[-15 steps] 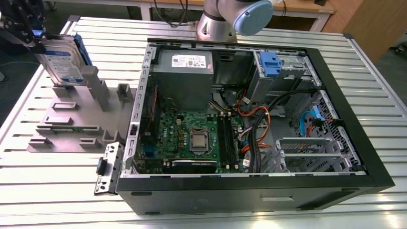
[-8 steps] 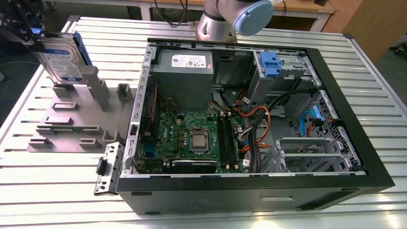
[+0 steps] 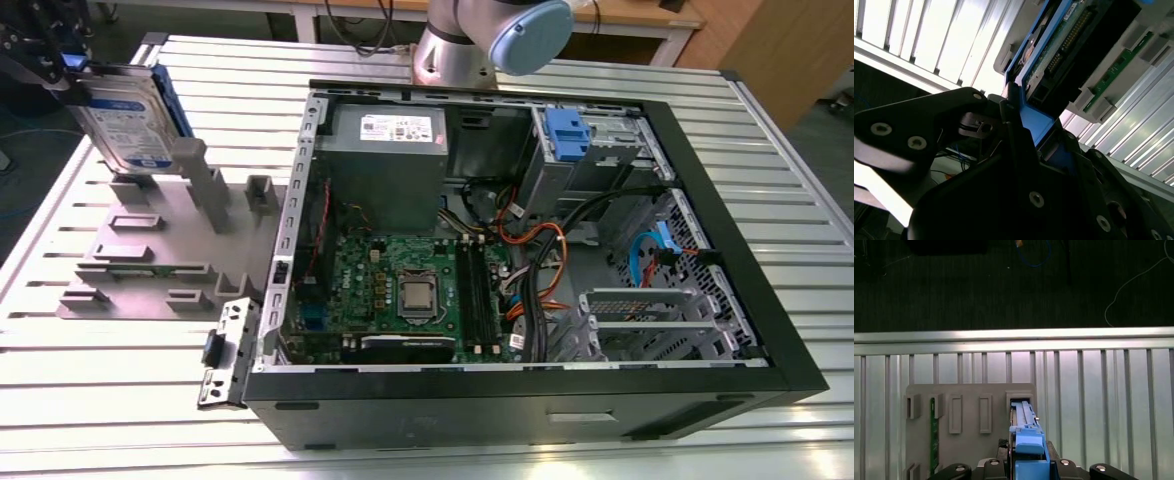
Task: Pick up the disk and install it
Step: 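Pick up the disk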
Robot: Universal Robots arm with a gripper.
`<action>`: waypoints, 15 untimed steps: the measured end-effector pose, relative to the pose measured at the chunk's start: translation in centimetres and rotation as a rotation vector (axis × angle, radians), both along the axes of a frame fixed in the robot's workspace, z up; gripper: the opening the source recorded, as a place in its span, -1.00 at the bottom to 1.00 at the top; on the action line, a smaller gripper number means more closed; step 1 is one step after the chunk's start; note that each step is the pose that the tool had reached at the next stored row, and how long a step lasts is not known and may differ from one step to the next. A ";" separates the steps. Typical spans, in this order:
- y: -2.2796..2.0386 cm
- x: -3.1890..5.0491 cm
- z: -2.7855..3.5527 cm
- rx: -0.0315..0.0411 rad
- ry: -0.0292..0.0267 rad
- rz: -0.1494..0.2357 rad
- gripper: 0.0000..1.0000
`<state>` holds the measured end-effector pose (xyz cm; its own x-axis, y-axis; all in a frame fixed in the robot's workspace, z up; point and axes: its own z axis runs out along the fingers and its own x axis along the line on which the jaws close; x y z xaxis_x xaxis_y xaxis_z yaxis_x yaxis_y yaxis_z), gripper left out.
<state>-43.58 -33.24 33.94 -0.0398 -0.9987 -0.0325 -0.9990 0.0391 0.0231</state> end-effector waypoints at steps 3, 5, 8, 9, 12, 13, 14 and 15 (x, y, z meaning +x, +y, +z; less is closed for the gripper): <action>0.00 0.00 0.15 0.0000 0.0000 0.000 -0.26; 0.00 0.00 0.25 0.0000 -0.0001 0.000 -0.26; 0.00 0.00 0.41 0.0000 0.0000 0.000 -0.26; 0.00 0.00 0.45 0.0000 -0.0001 0.000 -0.26; 0.00 0.00 0.57 0.0000 -0.0001 0.000 -0.26; 0.00 0.00 0.60 0.0000 -0.0001 0.000 -0.26; 0.00 0.00 0.62 0.0001 -0.0002 0.000 -0.26; 0.00 0.00 0.66 0.0000 0.0000 0.000 -0.26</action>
